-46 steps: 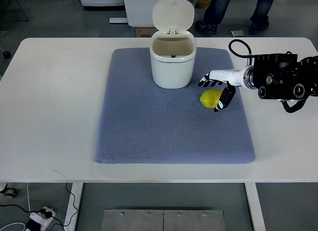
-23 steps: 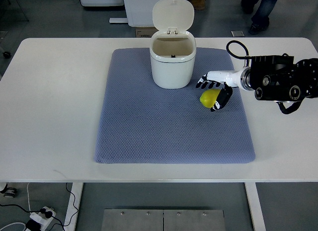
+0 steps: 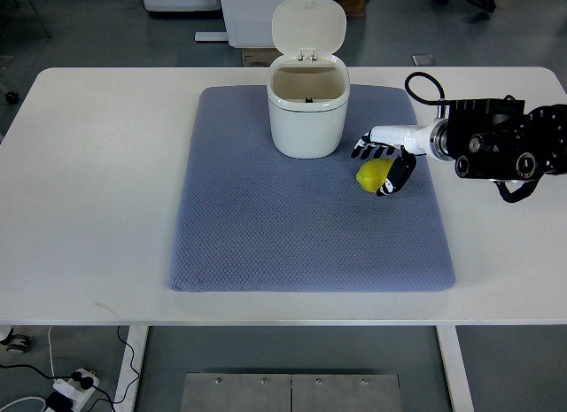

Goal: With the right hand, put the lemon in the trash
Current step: 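Close the right hand fingers around the yellow lemon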

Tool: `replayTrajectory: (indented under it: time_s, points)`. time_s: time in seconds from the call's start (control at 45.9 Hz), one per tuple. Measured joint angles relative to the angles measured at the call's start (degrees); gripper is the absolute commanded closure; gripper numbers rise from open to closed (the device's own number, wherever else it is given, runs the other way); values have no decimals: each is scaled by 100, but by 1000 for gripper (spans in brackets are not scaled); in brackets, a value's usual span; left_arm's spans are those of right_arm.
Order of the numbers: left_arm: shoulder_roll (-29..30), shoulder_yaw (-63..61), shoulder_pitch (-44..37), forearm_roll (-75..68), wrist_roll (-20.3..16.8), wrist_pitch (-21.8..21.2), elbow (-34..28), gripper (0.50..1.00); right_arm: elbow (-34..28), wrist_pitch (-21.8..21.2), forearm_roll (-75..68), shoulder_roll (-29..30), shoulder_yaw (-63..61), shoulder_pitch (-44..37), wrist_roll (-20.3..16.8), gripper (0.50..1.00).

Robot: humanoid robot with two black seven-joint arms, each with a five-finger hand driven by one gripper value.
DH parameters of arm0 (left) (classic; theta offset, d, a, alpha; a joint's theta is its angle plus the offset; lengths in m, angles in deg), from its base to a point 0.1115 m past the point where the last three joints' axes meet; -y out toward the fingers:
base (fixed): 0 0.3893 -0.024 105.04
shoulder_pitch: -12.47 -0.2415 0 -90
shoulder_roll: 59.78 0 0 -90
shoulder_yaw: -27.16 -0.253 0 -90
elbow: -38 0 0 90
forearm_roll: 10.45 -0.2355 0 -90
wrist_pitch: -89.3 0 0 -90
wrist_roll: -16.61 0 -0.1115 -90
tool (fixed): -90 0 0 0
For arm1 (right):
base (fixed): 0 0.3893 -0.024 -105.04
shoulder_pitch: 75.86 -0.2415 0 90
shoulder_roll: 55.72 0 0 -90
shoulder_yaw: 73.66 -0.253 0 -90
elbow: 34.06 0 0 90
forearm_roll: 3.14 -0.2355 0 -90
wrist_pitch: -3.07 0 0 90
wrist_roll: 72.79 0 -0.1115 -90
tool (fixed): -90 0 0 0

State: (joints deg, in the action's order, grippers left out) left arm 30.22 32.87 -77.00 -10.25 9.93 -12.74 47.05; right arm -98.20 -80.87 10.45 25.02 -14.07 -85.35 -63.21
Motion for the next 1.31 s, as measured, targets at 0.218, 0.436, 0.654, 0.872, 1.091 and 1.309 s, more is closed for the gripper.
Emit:
replayTrajectory:
  time_s: [0.218, 0.436, 0.654, 0.872, 1.091, 1.309]
  points:
    - [0, 0, 0, 0, 0, 0, 1, 500, 31, -2, 3, 1, 3, 43, 4, 676]
    - [0, 0, 0, 0, 0, 0, 1, 500, 39, -2, 3, -4, 8, 79, 8, 682]
    - [0, 0, 0, 0, 0, 0, 2, 500, 44, -1, 26, -7, 9, 121, 18, 716]
    - [0, 0, 0, 0, 0, 0, 1, 500, 100, -5, 35, -24, 17, 131, 18, 783]
    - [0, 0, 0, 0, 0, 0, 1, 500, 129, -9, 39, -24, 21, 139, 19, 862]
    - [0, 0, 0, 0, 0, 0, 2, 500, 139, -16, 43, -7, 19, 158, 26, 1000]
